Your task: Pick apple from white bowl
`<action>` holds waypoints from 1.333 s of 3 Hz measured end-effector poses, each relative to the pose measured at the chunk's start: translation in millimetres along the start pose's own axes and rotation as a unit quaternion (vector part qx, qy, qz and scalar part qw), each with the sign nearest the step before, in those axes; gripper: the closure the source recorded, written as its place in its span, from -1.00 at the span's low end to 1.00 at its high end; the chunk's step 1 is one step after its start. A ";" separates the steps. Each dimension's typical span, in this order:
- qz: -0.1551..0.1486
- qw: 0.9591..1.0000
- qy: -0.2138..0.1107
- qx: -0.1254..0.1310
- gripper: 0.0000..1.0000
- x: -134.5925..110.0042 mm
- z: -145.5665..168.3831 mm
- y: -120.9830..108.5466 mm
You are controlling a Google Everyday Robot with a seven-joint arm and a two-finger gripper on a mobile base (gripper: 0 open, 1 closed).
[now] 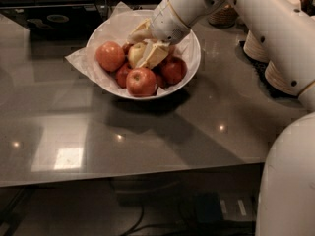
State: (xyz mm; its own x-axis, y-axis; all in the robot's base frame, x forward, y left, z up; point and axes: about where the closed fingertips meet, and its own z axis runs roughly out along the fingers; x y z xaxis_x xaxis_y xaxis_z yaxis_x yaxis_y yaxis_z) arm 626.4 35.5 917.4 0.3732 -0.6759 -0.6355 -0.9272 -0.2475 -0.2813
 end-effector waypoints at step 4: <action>0.012 1.000 0.006 -0.004 -0.30 8.3 -1.6 6.1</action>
Offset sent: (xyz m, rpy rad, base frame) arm -0.0082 -0.0026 -0.0140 -0.0262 0.0312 0.0033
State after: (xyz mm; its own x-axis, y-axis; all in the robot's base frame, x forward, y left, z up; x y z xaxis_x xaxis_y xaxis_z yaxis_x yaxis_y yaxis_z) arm 623.8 27.2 911.6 0.3501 -0.6894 -0.6341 -0.9363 -0.2368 -0.2595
